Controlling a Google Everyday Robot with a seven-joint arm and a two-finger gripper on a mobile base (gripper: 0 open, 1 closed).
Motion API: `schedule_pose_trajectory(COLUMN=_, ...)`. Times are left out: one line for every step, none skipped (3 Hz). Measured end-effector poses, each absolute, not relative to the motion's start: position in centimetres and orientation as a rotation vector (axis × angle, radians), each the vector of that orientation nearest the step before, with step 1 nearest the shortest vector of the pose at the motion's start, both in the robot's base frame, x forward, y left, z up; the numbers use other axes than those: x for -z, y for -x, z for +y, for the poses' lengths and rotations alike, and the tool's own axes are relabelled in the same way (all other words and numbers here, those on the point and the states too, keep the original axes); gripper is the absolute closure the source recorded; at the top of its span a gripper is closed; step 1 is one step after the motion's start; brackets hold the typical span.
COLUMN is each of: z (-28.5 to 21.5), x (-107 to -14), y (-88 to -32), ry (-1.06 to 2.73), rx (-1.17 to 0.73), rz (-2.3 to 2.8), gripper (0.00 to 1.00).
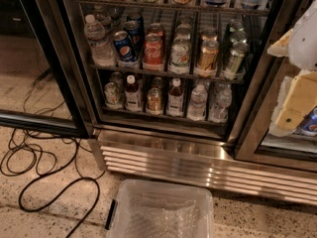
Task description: Pick 7up can from bottom shelf of fridge
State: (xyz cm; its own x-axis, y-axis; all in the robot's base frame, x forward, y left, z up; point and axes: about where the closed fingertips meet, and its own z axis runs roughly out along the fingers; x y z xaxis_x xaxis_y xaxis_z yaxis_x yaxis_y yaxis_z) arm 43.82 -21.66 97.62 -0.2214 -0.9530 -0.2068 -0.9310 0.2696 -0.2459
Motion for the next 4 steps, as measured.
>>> schedule_pose_trajectory(z=-21.7, x=-97.6, y=-43.8, ry=1.725, rx=0.099, rz=2.232, gripper=0.00)
schedule_pose_trajectory(z=-20.1, x=-94.5, y=-43.4, ry=1.735, rx=0.059, rz=2.242, gripper=0.00)
schedule_pose_trajectory(z=-15.9, x=-88.5, y=-42.7, ry=1.781, rx=-0.038, rz=2.228, gripper=0.00)
schedule_pose_trajectory(z=-10.7, x=-83.9, y=-41.7, ry=1.887, rx=-0.164, rz=2.169, gripper=0.00)
